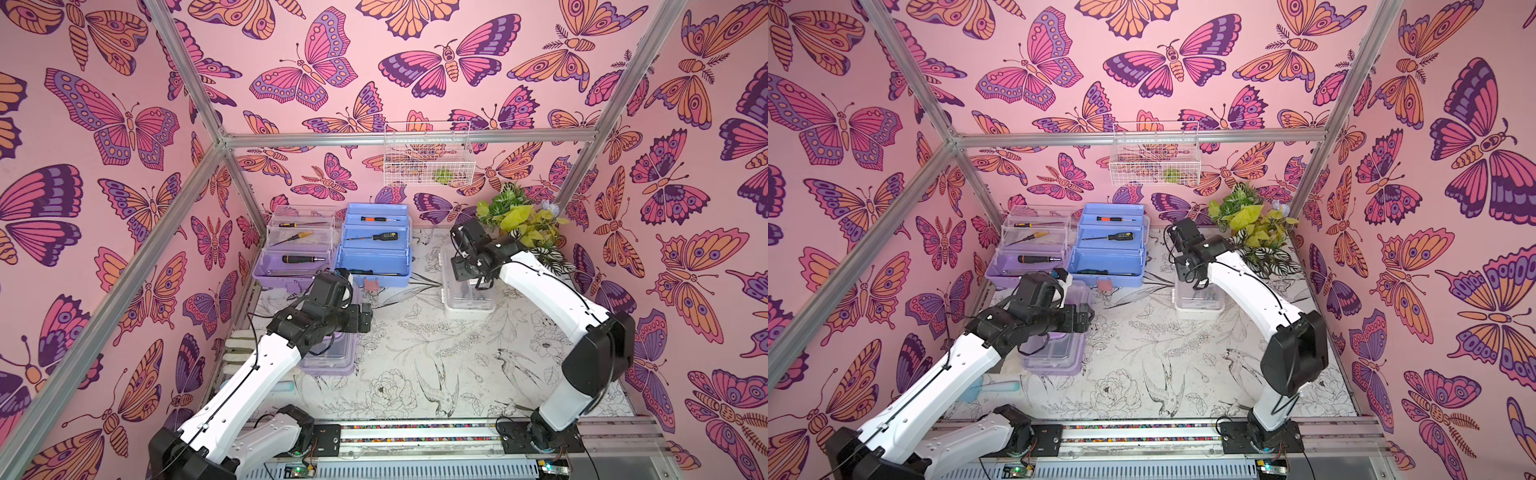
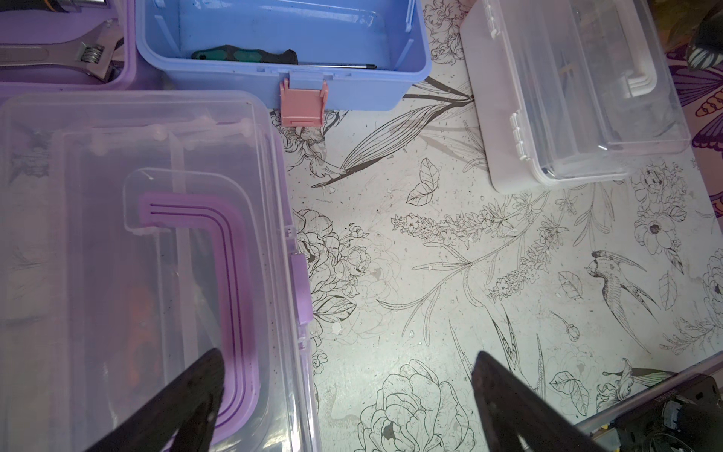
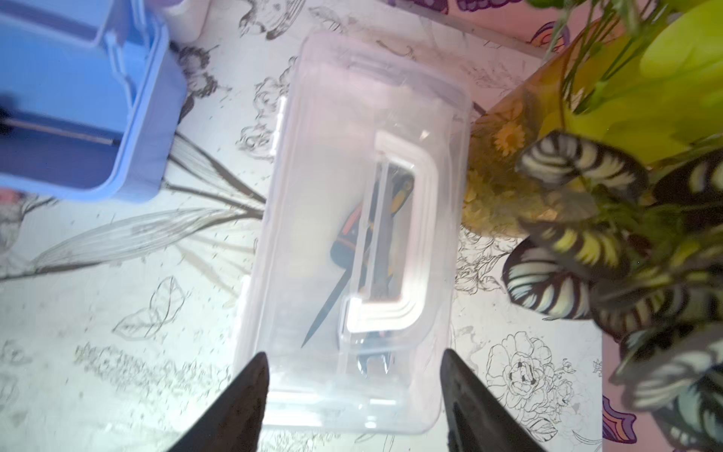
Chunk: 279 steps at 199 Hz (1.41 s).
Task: Close toolboxes
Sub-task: Move the toolbox to the center of the board.
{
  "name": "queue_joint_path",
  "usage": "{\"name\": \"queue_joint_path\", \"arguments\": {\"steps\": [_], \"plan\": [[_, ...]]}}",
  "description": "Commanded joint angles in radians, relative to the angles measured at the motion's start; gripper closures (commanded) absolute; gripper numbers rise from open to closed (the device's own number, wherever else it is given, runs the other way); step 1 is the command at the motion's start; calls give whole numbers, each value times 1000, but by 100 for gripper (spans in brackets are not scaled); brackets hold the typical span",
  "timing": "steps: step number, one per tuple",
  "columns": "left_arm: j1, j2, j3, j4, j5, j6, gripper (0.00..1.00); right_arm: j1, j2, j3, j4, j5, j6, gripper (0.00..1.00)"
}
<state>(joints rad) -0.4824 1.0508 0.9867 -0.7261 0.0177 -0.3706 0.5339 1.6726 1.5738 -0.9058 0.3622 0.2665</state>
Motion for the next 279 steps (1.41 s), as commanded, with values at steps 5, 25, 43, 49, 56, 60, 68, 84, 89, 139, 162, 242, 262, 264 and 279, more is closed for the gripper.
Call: {"name": "queue_joint_path", "arguments": {"steps": [5,25,43,49,56,60,68,84,89,139,162,242,262,264,279], "plan": [[10,-34,-17,-38,-18,-8,2,24,-49,-127,-44,-84,88,27],[9,-48,-29,-45,-20,-17,2,65,-120,-222,-49,-65,146,27],[10,-57,-41,-45,-25,-24,2,73,-161,-306,-30,-99,200,30],[9,-57,-43,-45,-28,-25,2,72,-162,-328,-19,-101,211,31],[9,-55,-44,-45,-30,-27,2,72,-156,-345,-6,-93,221,32],[9,-53,-43,-44,-29,-27,2,71,-150,-350,-4,-86,224,32],[9,-47,-39,-45,-24,-27,2,65,-131,-347,-2,-83,228,33],[9,-43,-36,-44,-18,-32,2,47,-93,-337,33,-93,229,33],[9,-43,-36,-45,-18,-33,2,40,-68,-334,47,-94,229,33],[10,-50,-34,-65,-22,-42,2,-30,74,-248,105,-56,228,34],[10,-47,-30,-66,-22,-42,2,-64,121,-208,122,-46,217,34],[13,-43,-23,-71,-33,-44,2,-157,253,-98,250,10,107,34],[13,-40,-20,-78,-41,-44,2,-165,289,-65,268,35,61,34],[13,-40,-19,-80,-42,-44,2,-164,292,-60,269,39,56,34],[13,-37,-9,-95,-54,-38,2,-173,316,-35,269,72,32,34]]}}
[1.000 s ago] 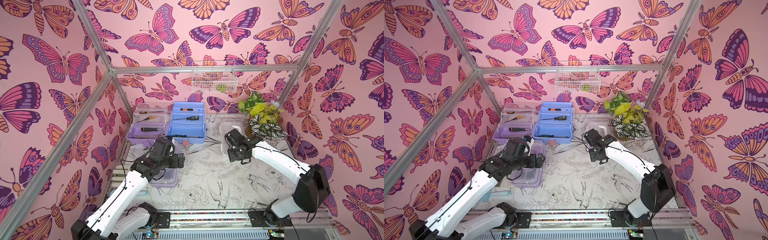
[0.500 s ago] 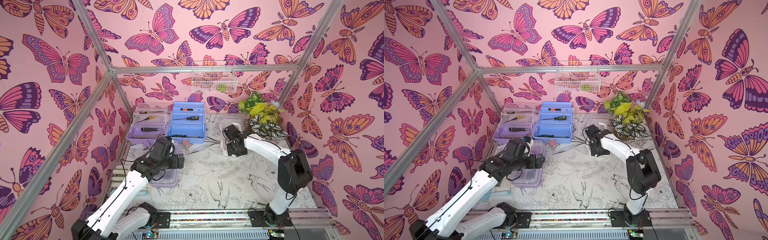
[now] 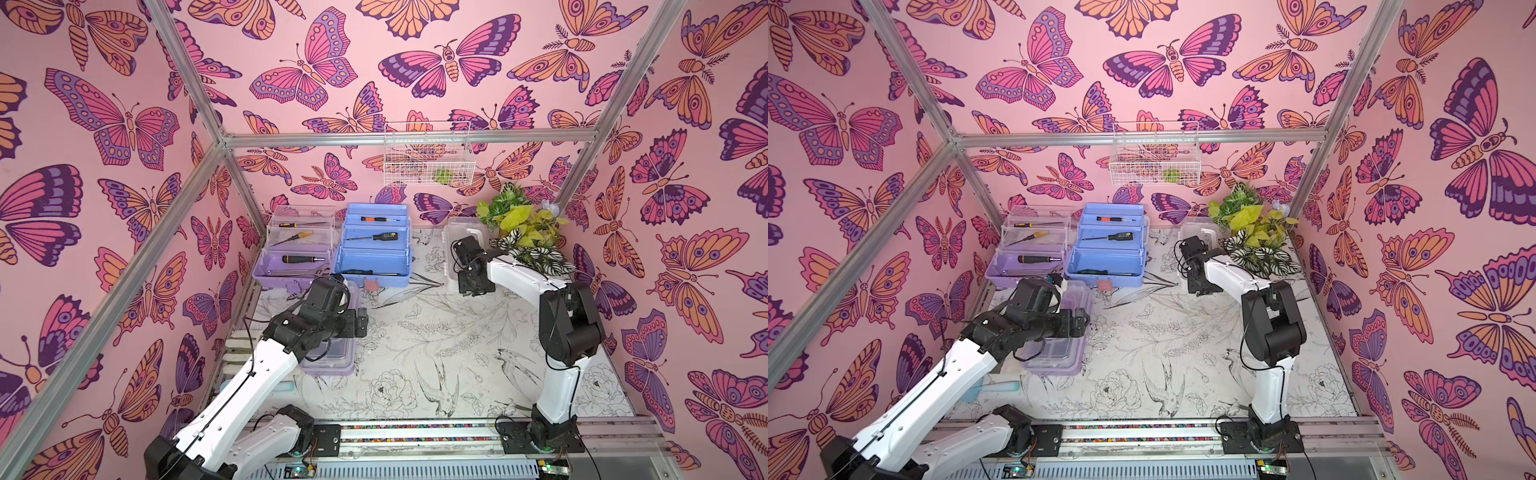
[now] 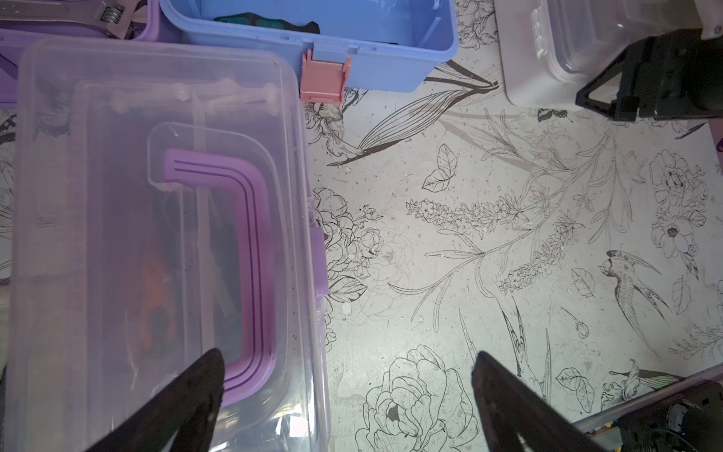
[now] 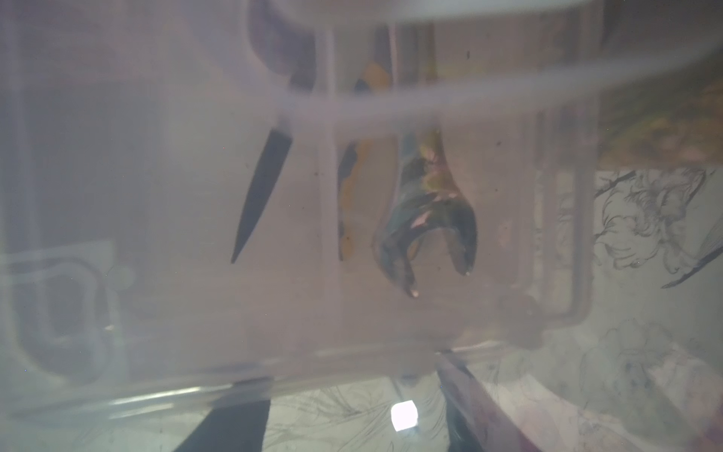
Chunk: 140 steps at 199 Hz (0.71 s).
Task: Close toolboxes
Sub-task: Move the toolbox to the center of the board.
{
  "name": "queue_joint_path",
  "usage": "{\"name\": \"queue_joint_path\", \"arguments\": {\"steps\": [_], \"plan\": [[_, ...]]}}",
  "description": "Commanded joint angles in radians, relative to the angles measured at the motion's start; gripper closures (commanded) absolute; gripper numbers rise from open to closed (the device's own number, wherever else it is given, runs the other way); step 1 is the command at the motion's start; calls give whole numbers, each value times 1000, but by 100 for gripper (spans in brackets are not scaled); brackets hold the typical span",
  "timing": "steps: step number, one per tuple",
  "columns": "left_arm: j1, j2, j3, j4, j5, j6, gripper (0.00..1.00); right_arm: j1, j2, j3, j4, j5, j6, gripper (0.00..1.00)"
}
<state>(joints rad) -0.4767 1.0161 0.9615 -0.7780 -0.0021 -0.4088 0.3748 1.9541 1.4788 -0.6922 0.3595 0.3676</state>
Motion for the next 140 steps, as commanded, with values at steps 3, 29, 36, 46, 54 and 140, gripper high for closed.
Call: {"name": "queue_joint_path", "arguments": {"steps": [3,29,36,46,54,140], "plan": [[7,-2,21,-47,-37,2,2,-17,36,63,55,77,-74,34],[7,3,51,-98,-89,13,2,-17,-11,48,64,39,-92,34],[7,10,56,-111,-104,13,2,-13,-41,31,66,20,-93,33],[7,22,57,-125,-123,11,2,-4,-87,10,56,2,-93,33],[7,34,54,-136,-136,8,2,8,-124,-7,46,-5,-95,33],[1,168,1,-87,-52,-34,2,115,-375,-158,-30,-257,-15,35]]}}
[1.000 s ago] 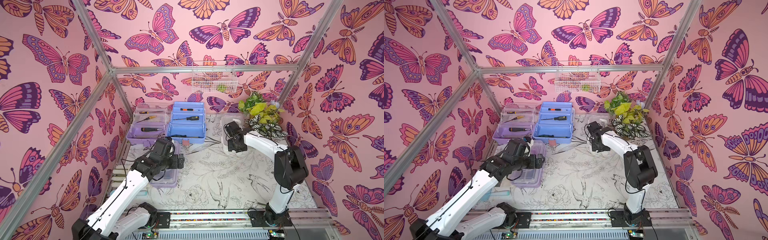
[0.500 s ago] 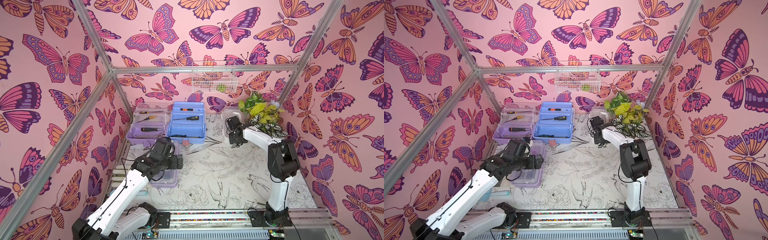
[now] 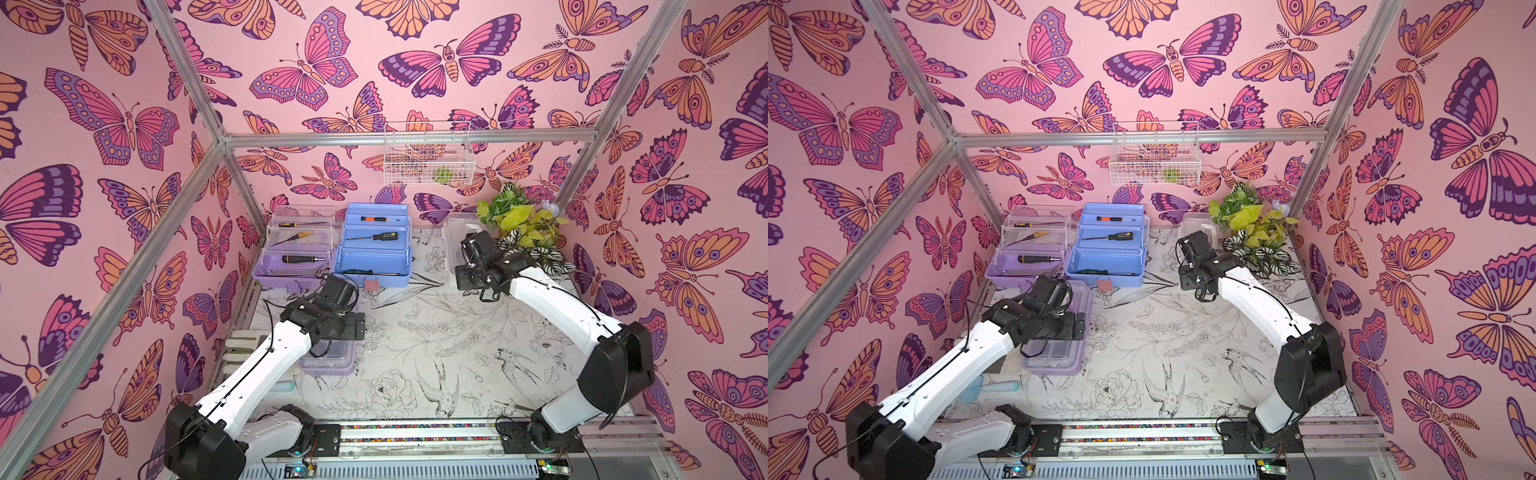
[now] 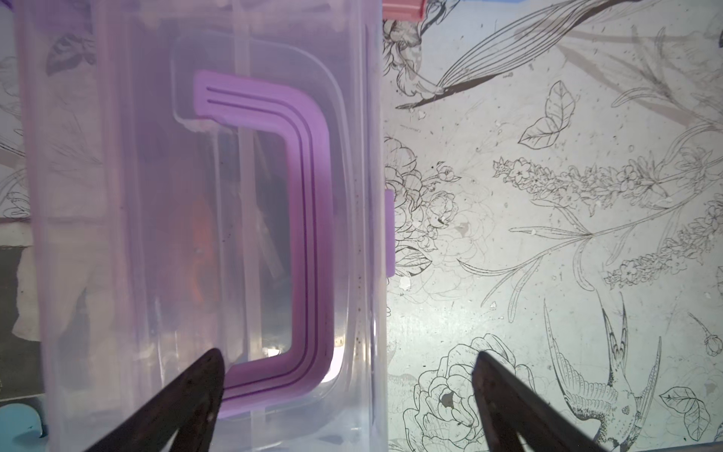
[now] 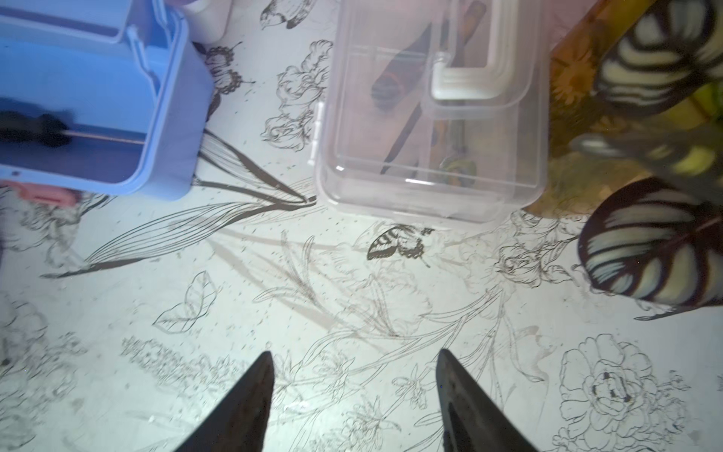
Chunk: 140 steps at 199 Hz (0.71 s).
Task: Close toolboxes
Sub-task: Move the toolbox to the center of the board.
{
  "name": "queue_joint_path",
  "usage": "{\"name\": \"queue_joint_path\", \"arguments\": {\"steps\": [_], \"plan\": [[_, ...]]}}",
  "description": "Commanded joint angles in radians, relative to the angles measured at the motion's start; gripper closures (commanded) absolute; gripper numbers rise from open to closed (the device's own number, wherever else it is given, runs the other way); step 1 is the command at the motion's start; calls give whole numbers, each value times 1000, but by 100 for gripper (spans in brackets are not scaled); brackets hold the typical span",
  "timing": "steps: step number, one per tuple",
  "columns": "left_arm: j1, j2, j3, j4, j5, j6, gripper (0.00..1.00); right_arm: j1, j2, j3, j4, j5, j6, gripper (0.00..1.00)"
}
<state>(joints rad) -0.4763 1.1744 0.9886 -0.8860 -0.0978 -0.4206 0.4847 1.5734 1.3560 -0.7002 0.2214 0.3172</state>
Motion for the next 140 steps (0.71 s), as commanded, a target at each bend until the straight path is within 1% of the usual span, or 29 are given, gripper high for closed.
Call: {"name": "queue_joint_path", "arguments": {"steps": [1,16,37,67,92,114,140], "plan": [[0,10,-26,21,44,-22,2,5,6,-36,-20,-122,36,35],[-4,17,-30,32,50,-27,2,5,12,-29,11,-159,49,37],[-5,27,-34,33,42,-30,0,9,71,7,68,-204,78,40],[-8,33,-42,41,60,-42,6,27,202,74,169,-256,112,43],[-25,34,-52,64,125,-69,9,55,283,142,177,-298,128,43],[-60,25,-77,126,187,-124,9,71,265,136,160,-302,132,42],[-138,20,-102,236,223,-227,9,65,165,61,123,-297,144,42]]}}
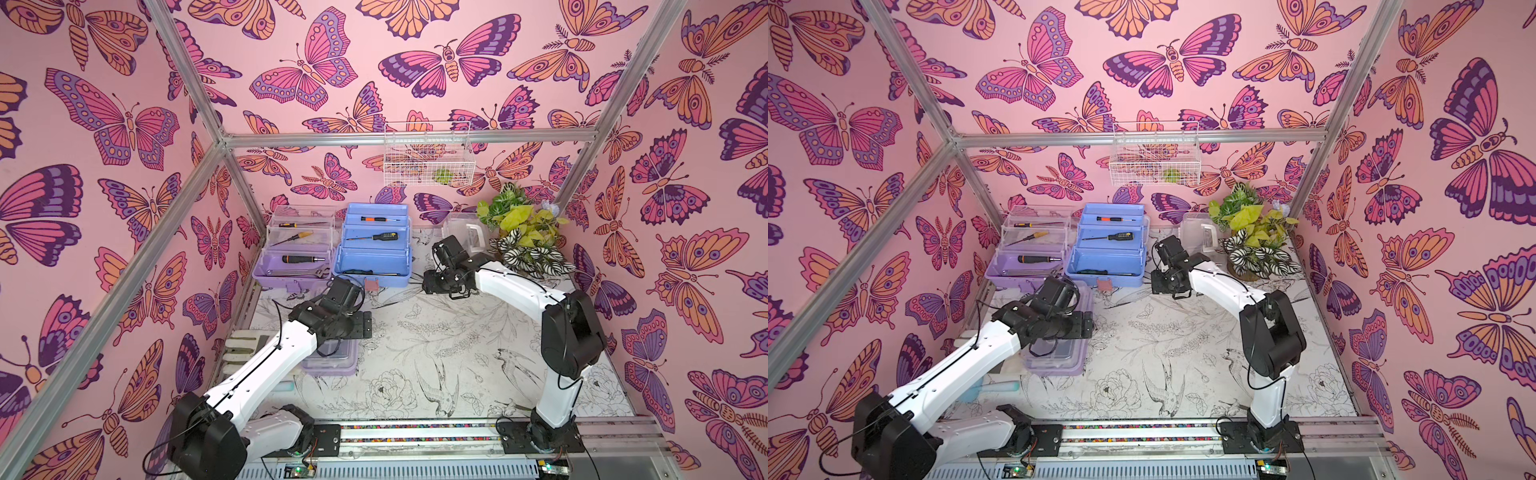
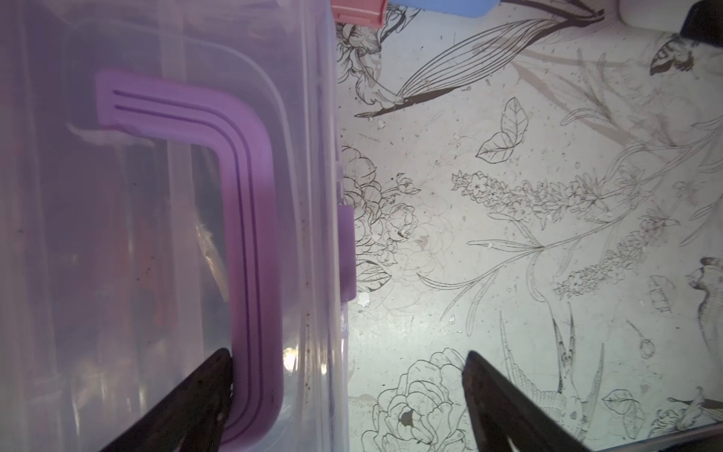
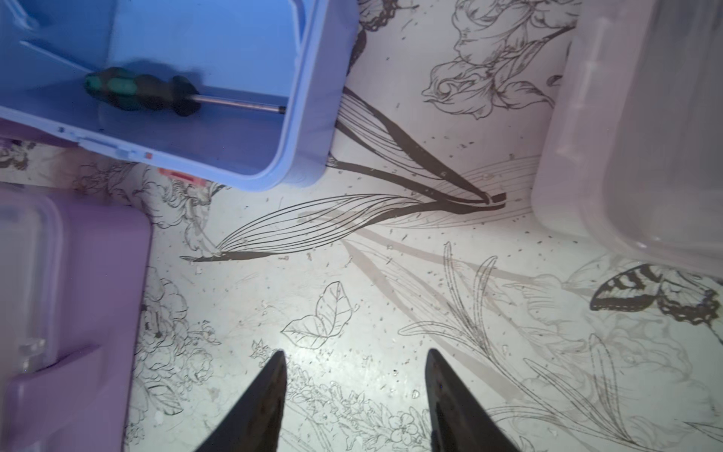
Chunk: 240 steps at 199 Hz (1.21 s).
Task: Close toolboxes
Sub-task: Move the toolbox to the center of the board.
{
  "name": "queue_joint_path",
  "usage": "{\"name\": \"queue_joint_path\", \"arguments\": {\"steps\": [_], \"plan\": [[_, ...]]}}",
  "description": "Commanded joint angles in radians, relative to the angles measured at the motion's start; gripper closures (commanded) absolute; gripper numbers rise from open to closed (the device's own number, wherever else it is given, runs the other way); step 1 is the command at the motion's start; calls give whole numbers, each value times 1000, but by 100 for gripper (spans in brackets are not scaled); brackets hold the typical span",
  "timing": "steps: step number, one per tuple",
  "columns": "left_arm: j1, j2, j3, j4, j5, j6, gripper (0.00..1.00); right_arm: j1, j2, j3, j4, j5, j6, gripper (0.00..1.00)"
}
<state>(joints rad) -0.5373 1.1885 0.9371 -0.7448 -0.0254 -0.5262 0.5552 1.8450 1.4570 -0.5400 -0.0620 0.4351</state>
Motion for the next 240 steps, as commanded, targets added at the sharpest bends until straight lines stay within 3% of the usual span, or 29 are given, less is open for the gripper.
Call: {"name": "queue_joint_path", "arguments": {"steps": [1,25,74,106,132,169,200,240], "plan": [[-80,7,-52,100,151,-125,9,-7,-111,-44,-39,-14,27,42],[-152,60,-40,201,158,-170,11,-29,-233,-125,-89,-20,53,42],[-296,260,119,311,205,-167,11,-113,-517,-295,-202,31,95,45],[-309,210,178,274,205,-117,1,-102,-601,-357,-193,-1,61,45],[-226,73,204,169,184,-54,1,-20,-574,-354,-186,15,36,43],[23,-78,215,-3,153,70,1,162,-447,-284,-125,39,72,35],[159,-53,213,-44,133,137,0,278,-294,-157,-106,66,73,32],[221,19,217,-18,110,189,0,302,-123,-44,-171,123,73,35]]}}
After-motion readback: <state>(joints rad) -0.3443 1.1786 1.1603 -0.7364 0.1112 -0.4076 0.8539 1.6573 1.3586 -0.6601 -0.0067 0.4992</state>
